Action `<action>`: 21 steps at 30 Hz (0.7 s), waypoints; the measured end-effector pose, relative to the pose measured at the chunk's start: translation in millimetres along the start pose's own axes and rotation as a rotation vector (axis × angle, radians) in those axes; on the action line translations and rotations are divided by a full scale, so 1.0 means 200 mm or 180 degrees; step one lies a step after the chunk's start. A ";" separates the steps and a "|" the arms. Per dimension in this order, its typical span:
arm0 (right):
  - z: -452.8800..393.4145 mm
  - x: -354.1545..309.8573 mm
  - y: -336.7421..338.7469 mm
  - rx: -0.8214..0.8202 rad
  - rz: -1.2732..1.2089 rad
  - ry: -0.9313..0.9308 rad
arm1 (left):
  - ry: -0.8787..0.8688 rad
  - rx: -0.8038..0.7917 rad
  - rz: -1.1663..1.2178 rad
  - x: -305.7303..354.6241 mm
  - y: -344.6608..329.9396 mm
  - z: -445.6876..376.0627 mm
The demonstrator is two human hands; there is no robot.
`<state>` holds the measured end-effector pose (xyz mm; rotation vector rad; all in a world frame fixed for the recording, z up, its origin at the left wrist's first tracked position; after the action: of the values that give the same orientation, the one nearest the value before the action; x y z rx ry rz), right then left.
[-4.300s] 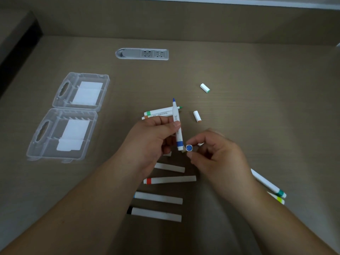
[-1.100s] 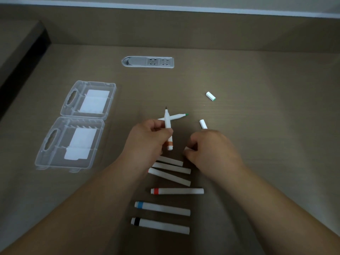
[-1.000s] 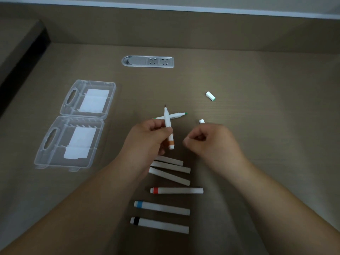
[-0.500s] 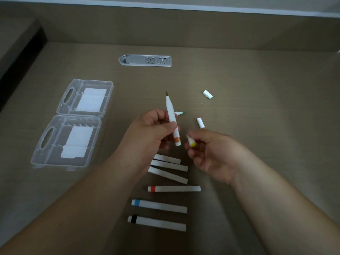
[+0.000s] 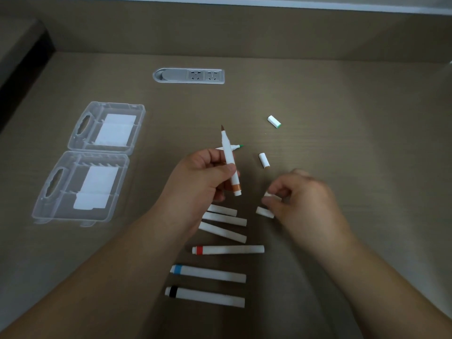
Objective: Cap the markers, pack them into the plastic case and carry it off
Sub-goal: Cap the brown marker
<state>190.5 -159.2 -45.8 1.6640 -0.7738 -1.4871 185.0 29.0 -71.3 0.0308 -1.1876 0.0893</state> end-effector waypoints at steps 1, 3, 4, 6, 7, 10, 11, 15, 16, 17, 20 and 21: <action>-0.02 0.03 0.03 0.0083 -0.0075 -0.0089 | 0.0017 -0.0002 -0.0015 0.00 0.00 0.00; -0.04 0.07 0.02 -0.0073 0.0004 -0.0122 | 0.0050 -0.0004 -0.0044 -0.01 -0.01 0.00; -0.05 0.09 -0.01 -0.0215 0.0104 -0.0108 | 0.0065 -0.0005 -0.0054 -0.01 -0.02 0.00; -0.05 0.09 -0.05 -0.0408 0.0274 -0.0024 | 0.0082 0.0006 -0.0053 -0.01 -0.04 0.00; -0.05 0.08 -0.06 -0.0437 0.0288 0.0044 | 0.0079 0.0010 -0.0046 -0.01 -0.04 0.00; -0.06 0.07 -0.06 -0.0393 0.0135 0.0205 | 0.0058 0.0004 -0.0062 -0.02 -0.07 0.00; -0.06 0.07 -0.06 -0.0368 -0.0004 0.0222 | 0.0060 -0.0001 -0.0068 -0.01 -0.08 0.00; -0.01 0.05 -0.03 -0.0308 -0.1066 0.0014 | 0.0044 0.0002 -0.0117 -0.01 -0.09 -0.01; 0.00 0.05 -0.03 -0.0309 -0.1301 -0.0058 | 0.0044 0.0002 -0.0121 -0.01 -0.10 -0.01; 0.01 0.04 -0.03 -0.0307 -0.1476 -0.0107 | 0.0050 0.0000 -0.0129 -0.01 -0.10 -0.01; 0.03 0.03 -0.02 -0.0324 -0.1813 -0.0191 | 0.0064 0.0000 -0.0175 -0.01 -0.10 -0.01; 0.03 0.02 -0.02 -0.0339 -0.1849 -0.0202 | 0.0065 -0.0004 -0.0185 0.00 -0.11 -0.01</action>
<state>184.2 -162.0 -52.4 1.8562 -0.2338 -1.9398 187.9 8.1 -72.1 0.0633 -1.1653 0.0377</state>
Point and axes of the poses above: each hand's wrist, its own z-axis away from the middle knuckle, its own y-axis out of the back of the hand, x = y × z, the point moved 9 cm from there along -z, towards the middle knuckle, and after that the axes turned 1 degree about z, right-handed, at the moved point
